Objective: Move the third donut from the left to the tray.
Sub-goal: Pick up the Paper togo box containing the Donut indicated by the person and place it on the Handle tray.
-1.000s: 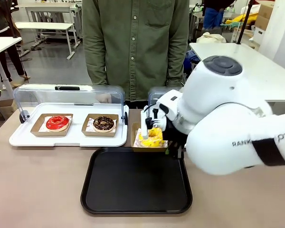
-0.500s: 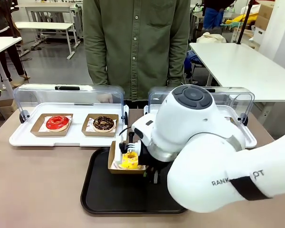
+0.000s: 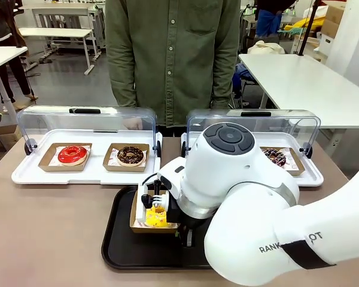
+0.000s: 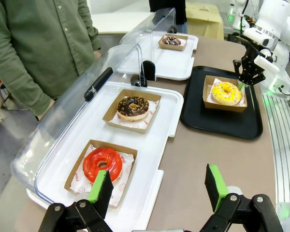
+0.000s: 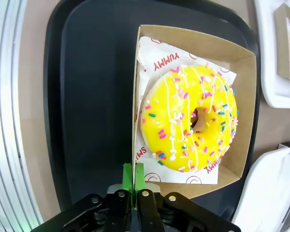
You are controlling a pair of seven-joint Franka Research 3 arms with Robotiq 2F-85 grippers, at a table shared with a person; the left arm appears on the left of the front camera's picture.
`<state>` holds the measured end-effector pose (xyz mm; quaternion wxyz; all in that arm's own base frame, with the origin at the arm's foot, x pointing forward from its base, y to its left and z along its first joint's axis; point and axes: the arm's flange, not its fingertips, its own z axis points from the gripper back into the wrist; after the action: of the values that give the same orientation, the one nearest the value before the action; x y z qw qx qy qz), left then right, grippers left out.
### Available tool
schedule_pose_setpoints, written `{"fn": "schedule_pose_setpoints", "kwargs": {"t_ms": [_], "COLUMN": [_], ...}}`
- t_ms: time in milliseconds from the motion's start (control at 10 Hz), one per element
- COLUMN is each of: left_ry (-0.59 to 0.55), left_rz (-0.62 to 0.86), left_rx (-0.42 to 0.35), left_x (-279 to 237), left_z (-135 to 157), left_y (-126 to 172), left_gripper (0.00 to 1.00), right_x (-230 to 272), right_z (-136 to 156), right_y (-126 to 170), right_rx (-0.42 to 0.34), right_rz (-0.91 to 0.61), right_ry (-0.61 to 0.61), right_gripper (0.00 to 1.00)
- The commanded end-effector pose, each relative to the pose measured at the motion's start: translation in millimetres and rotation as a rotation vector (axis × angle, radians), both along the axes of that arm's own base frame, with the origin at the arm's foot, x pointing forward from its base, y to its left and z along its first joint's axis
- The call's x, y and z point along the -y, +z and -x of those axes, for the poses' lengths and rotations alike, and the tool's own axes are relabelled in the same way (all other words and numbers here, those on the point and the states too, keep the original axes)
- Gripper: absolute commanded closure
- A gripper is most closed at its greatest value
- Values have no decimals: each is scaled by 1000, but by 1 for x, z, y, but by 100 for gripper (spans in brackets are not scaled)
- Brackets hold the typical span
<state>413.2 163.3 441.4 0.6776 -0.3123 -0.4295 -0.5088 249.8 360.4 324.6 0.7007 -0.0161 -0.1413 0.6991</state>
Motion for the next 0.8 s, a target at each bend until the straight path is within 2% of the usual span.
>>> {"fn": "schedule_pose_setpoints", "kwargs": {"t_ms": [0, 600, 700], "left_ry": [-8, -8, -8], "left_rz": [11, 11, 11], "left_rx": [3, 3, 3], "left_x": [0, 0, 0], "left_z": [0, 0, 0], "left_y": [1, 1, 1], "left_gripper": [0, 0, 0], "right_x": [72, 77, 77], "right_z": [54, 42, 41], "right_y": [-23, -23, -23], "right_rx": [9, -30, -36], "right_rz": [2, 57, 65], "right_ry": [-23, -32, -35], "right_gripper": [98, 98, 40]}}
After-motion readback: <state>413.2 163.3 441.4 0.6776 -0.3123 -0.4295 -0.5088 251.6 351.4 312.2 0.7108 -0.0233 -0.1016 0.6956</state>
